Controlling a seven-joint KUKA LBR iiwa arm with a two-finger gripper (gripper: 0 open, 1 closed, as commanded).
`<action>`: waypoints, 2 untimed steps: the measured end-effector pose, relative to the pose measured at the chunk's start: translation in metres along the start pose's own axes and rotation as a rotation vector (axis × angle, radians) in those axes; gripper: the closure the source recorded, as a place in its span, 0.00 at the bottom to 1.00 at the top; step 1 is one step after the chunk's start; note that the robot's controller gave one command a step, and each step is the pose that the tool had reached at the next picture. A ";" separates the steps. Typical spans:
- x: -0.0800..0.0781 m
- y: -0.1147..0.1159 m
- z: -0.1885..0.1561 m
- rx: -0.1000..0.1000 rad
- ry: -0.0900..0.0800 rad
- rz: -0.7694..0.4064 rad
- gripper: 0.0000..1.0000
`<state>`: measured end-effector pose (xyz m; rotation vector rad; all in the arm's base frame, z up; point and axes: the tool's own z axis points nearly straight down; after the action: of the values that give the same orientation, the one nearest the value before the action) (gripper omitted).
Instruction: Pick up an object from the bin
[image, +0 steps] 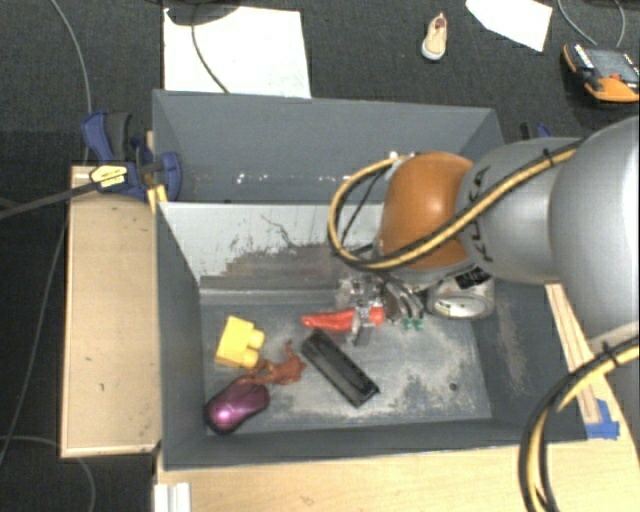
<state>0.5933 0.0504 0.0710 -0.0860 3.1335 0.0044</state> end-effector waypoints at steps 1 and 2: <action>0.003 0.000 -0.027 0.000 0.011 0.002 1.00; 0.001 0.000 -0.063 -0.001 0.003 0.003 1.00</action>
Offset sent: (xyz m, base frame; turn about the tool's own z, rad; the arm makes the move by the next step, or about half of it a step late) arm -0.0037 -0.0001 0.0717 0.0015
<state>0.5922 0.0504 0.1344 -0.0807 3.1363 0.0057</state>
